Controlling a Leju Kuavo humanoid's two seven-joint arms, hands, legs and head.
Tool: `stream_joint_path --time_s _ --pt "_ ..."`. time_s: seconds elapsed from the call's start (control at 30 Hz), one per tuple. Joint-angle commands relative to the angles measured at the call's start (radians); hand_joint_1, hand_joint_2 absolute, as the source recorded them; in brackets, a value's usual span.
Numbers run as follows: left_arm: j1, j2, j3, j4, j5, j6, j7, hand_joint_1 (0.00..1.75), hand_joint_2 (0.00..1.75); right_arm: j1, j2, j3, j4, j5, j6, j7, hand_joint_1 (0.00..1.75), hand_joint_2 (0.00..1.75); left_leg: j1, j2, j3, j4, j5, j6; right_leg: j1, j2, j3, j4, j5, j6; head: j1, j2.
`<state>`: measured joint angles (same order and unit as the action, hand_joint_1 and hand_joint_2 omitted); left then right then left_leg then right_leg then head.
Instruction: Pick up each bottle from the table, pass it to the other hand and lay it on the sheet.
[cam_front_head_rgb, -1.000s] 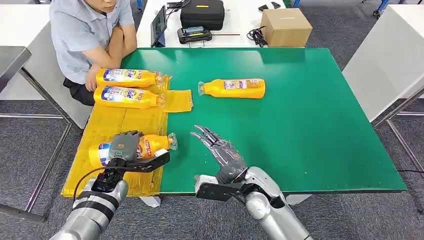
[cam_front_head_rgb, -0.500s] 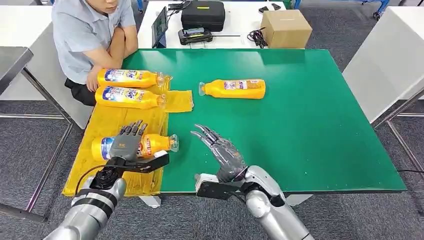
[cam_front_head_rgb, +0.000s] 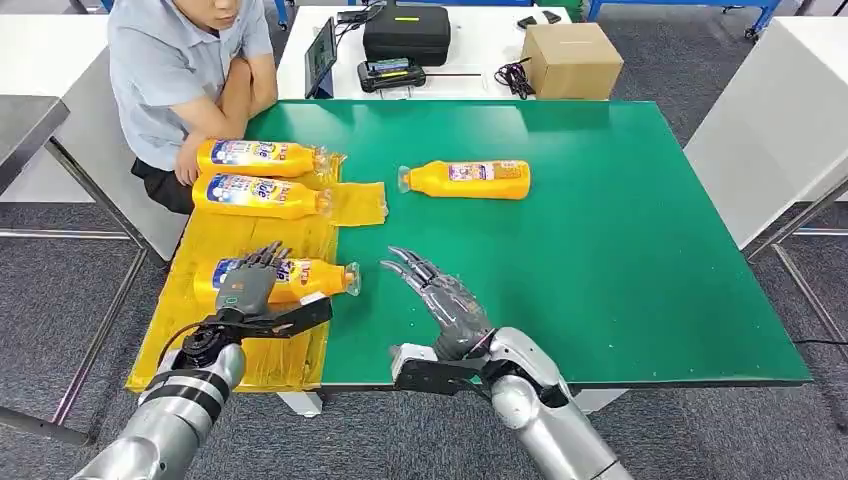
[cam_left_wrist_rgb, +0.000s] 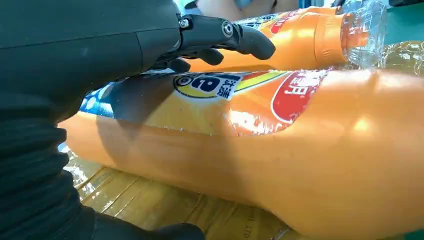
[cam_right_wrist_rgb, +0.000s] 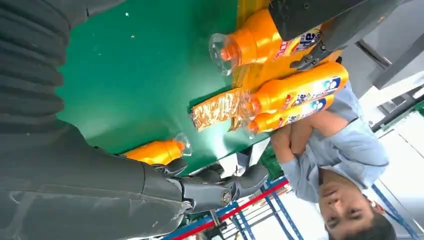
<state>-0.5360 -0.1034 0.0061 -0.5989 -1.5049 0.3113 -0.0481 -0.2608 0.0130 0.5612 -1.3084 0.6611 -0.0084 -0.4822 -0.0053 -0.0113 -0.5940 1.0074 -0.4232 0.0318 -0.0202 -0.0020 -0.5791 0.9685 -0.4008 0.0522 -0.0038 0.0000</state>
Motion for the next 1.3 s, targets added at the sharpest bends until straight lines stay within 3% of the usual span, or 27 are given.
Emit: stream_joint_path --time_s 0.03,0.3,0.4,0.5,0.7,1.07,1.2,1.23,1.3 --pt "0.017 -0.016 0.043 0.081 -0.029 0.008 -0.01 0.0 1.75 -0.046 -0.008 0.031 0.066 -0.002 0.0 -0.005 0.0 1.75 0.001 0.003 0.001 -0.001 0.0 -0.002 0.001 0.003 0.0 -0.001 0.001 -0.002 0.0 0.0" --pt "0.054 -0.035 0.006 -0.006 -0.066 0.063 -0.021 0.0 1.75 -0.026 -0.009 0.024 0.043 0.005 -0.009 -0.001 0.0 1.75 0.001 0.003 0.001 -0.001 -0.001 -0.002 0.002 0.003 0.0 -0.001 0.001 -0.003 0.0 0.0" --pt "0.094 -0.025 -0.134 -0.136 -0.066 0.094 0.032 0.0 1.75 -0.011 -0.007 0.014 0.029 0.015 -0.018 0.004 0.0 1.75 0.001 0.002 0.0 -0.001 0.0 -0.002 0.001 0.001 0.0 -0.001 0.0 -0.002 0.0 0.0" --pt "0.1 -0.029 -0.147 -0.156 -0.066 0.084 0.044 0.0 1.75 -0.009 -0.007 0.014 0.025 0.015 -0.018 0.005 0.0 1.75 0.001 0.001 -0.001 0.0 0.0 -0.001 0.001 0.0 -0.001 0.0 0.0 -0.001 0.0 0.0" --pt "0.152 0.028 -0.339 -0.333 -0.066 0.099 0.148 0.0 1.75 0.012 -0.003 0.008 0.002 0.031 -0.024 0.017 0.0 1.75 0.001 0.002 -0.004 0.001 -0.001 -0.002 0.001 0.001 -0.004 0.0 -0.001 -0.002 0.0 0.0" --pt "0.208 0.014 -0.371 -0.49 -0.066 0.118 0.11 0.0 1.75 0.03 0.001 -0.008 -0.025 0.042 -0.037 0.023 0.0 1.75 0.001 0.002 -0.011 0.001 -0.002 -0.002 0.002 0.001 -0.011 0.001 -0.001 -0.002 0.0 0.0" --pt "0.352 -0.067 -0.308 -0.773 -0.065 0.139 0.021 0.0 1.75 0.128 0.075 -0.121 -0.201 -0.018 -0.091 0.008 0.0 1.75 0.001 0.002 -0.014 0.001 -0.002 -0.001 0.001 0.0 -0.015 0.001 -0.001 -0.001 0.0 0.0" --pt "0.4 -0.114 -0.272 -0.856 0.038 0.149 -0.03 0.0 1.75 0.169 0.123 -0.189 -0.271 -0.121 -0.071 -0.007 0.0 1.75 0.001 0.002 -0.014 0.003 -0.004 -0.002 0.002 0.001 -0.014 0.003 -0.003 -0.002 0.0 0.0" --pt "0.456 -0.141 -0.262 -0.964 0.09 0.156 -0.087 0.0 1.75 0.214 0.174 -0.274 -0.357 -0.253 -0.002 0.0 0.0 1.75 0.001 0.002 -0.014 0.004 -0.004 -0.002 0.002 0.0 -0.015 0.003 -0.004 -0.002 0.0 0.0"
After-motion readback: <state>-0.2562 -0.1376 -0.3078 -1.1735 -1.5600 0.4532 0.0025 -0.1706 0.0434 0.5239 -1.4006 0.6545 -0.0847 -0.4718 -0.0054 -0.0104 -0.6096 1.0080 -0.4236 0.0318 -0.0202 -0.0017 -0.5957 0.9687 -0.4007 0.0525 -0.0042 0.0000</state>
